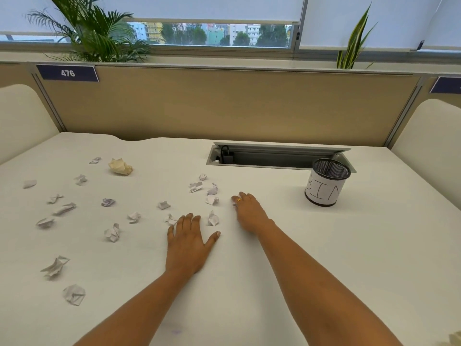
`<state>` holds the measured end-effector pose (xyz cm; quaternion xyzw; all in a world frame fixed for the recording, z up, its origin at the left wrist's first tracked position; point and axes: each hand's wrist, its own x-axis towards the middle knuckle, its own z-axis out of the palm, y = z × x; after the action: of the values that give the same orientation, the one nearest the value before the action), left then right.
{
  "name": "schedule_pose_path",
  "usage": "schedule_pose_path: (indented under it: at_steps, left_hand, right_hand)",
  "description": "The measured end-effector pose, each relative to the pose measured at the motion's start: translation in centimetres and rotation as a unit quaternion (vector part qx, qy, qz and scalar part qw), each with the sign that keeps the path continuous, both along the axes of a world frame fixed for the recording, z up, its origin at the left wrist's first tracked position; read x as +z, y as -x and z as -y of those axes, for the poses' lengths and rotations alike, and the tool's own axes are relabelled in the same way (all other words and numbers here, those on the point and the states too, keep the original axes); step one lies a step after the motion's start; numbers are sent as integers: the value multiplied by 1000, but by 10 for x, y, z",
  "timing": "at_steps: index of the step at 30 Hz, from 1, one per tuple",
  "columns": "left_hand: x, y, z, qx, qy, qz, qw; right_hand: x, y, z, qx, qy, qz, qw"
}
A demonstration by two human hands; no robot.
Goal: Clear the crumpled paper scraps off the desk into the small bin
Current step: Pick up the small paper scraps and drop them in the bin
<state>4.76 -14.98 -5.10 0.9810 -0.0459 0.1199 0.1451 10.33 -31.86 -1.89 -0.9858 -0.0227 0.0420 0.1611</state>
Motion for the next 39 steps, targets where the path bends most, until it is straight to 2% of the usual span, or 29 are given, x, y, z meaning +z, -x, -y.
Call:
schedule_pose_path:
  at_steps: [6,15,17,20,26,29,34,37,39]
  left_hand:
    - [1,1,0,1,6,-7,1000]
    - [4,2,1,0,12,-15,1000]
    - [4,3,1,-1,12,-17,1000]
    - [5,3,1,-2,15,-18,1000]
    - [5,2,1,-2,11,-15,1000]
    - [5,2,1,-2,9,-12,1000]
    - [4,2,1,-1,3,-10,1000]
    - [4,1,1,-1,0,-11,1000]
    - [3,2,1,-3,5,-11,1000]
  right_hand:
    - [7,18,4,10,-17,49,999]
    - [28,33,24,-80,-158,21,984]
    - [38,28,35,-94,-148,2,985]
    - [52,29,58,-85,-136,138,977]
    - [80,20,104,-146,-131,267,944]
    - [81,15,125,-216,-185,258,923]
    - [85,13,150,-287,-198,250,903]
    - [87,9,156,-300,-196,227,906]
    - [87,8,155,-306,-152,201,918]
